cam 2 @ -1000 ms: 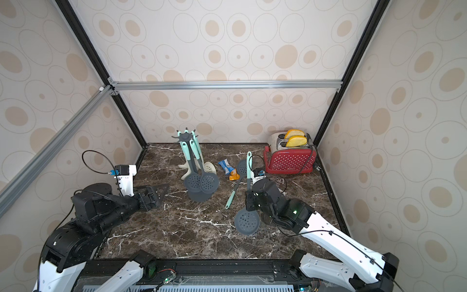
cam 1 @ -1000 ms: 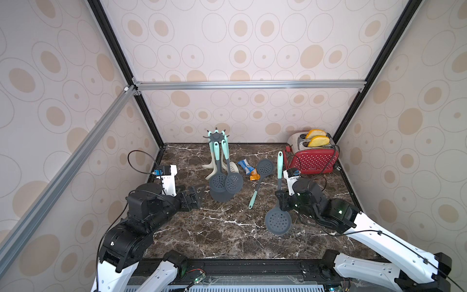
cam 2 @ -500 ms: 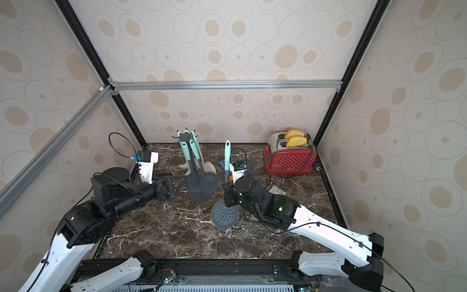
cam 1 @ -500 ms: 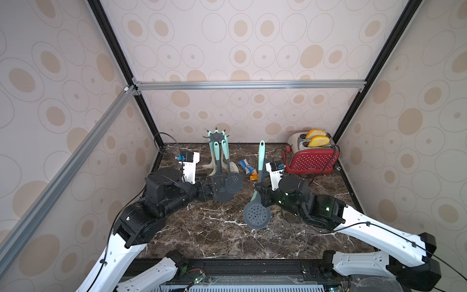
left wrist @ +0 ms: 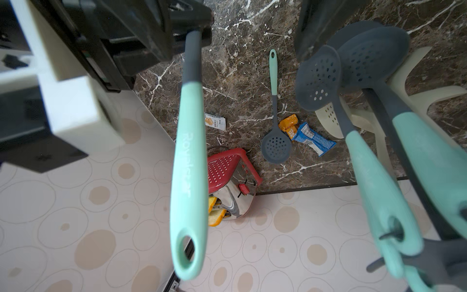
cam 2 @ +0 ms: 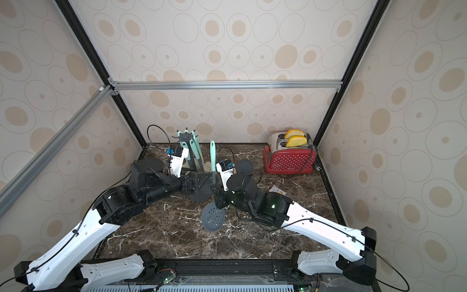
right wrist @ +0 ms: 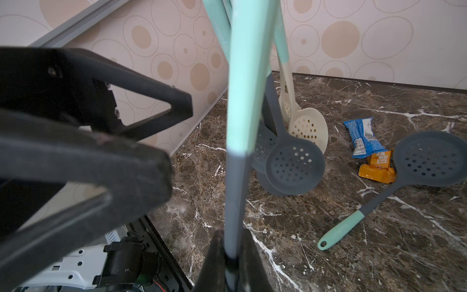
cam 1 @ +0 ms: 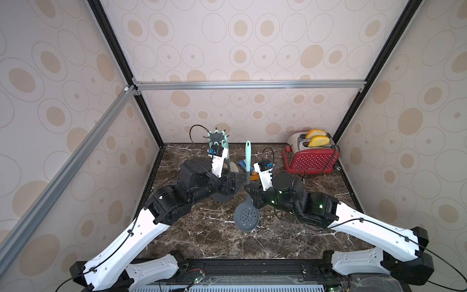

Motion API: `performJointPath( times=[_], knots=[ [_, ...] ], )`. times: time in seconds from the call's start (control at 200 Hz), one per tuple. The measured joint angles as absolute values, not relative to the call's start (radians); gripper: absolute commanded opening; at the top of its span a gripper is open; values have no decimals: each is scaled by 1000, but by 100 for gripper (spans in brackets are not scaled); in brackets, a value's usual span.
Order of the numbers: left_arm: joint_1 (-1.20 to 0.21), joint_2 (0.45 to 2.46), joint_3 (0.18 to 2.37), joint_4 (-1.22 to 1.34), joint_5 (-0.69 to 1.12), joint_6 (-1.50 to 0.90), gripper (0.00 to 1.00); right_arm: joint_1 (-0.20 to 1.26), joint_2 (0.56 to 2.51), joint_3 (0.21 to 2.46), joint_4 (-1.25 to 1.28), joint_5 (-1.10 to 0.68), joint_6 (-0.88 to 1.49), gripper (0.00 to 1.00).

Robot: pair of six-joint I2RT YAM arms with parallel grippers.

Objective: Hang the skimmer on the kitchen utensil rack
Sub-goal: Pick up the skimmer from the center of the board.

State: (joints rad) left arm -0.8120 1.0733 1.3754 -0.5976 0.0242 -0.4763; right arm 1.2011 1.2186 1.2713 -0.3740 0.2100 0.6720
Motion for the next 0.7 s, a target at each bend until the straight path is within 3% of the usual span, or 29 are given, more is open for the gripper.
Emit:
performJointPath(
  times=[0.175,0.3,0.506,0.666,0.701],
  knots=[
    [-823,1106,1387,-567,28,-466,69,1201,1228,1279,-373,194,669,0],
    [-825,1128,1390,-557,27,-459,59,1201,1228,1279,-373,182,668,0],
    [-828,1162,1407,-549,21,-444,35,1203,1228,1279,-371,178,670,0],
    [-840,1180,1428,-529,42,-452,1,1203,1230,1279,-366,186,678,0],
    [-844,1181,1431,-527,39,-452,0,1202,1232,1279,-359,189,680,0]
  ],
)
